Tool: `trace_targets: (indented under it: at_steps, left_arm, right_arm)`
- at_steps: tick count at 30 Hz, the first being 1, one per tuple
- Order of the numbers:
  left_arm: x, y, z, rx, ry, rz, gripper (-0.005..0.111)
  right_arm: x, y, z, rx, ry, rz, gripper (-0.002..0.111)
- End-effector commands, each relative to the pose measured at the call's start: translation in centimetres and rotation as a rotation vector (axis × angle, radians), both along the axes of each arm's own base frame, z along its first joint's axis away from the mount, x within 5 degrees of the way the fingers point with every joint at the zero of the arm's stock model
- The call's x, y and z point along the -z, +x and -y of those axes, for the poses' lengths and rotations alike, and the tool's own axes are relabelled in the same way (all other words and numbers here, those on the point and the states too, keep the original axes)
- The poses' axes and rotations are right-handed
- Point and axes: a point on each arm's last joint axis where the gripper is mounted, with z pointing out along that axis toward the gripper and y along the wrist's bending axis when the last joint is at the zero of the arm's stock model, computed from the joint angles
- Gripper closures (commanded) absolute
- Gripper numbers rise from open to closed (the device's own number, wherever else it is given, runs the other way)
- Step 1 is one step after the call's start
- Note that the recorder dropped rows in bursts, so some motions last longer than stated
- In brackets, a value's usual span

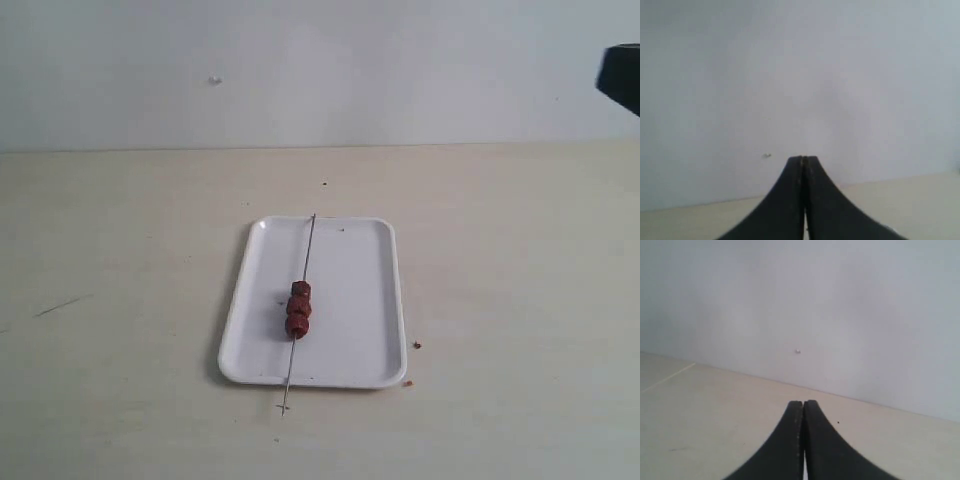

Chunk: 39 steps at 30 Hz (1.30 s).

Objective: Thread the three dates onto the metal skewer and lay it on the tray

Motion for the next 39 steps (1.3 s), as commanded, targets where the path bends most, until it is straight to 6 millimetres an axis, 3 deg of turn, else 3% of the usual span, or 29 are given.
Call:
trace_targets:
  at_steps: [1, 5, 8, 13, 31, 36, 39]
  left_arm:
    - [3.1, -0.3, -0.2, -0.004, -0.047, -0.031, 0.107]
    - [6.2, 0.4, -0.1, -0.01, -0.022, -0.133, 0.107]
    - [6.3, 0.5, 0.0, -0.005, -0.011, -0.145, 0.107]
    - [6.0, 0.4, 0.3, 0.031, -0.009, -0.132, 0.107]
    - [6.1, 0.4, 0.4, 0.034, -0.004, -0.132, 0.107]
    - [6.1, 0.4, 0.4, 0.034, -0.004, -0.132, 0.107]
    - [6.1, 0.4, 0.4, 0.034, -0.004, -0.132, 0.107]
  right_arm:
    - [1.1, -3.3, 1.4, 0.011, 0.068, 0.095, 0.108]
    - [3.5, -5.7, 1.9, -0.028, 0.084, 0.05, 0.108]
    - [4.3, -6.9, 2.1, -0.061, 0.069, 0.03, 0.108]
    - [4.5, -8.4, 2.0, -0.118, 0.227, -0.045, 0.108]
    - [4.4, -8.6, 1.6, -0.218, 0.228, -0.055, 0.108]
    - [3.9, -8.6, 2.3, -0.145, -0.027, 0.161, 0.108]
    - [4.2, -9.0, 3.2, -0.01, -0.124, 0.239, 0.108]
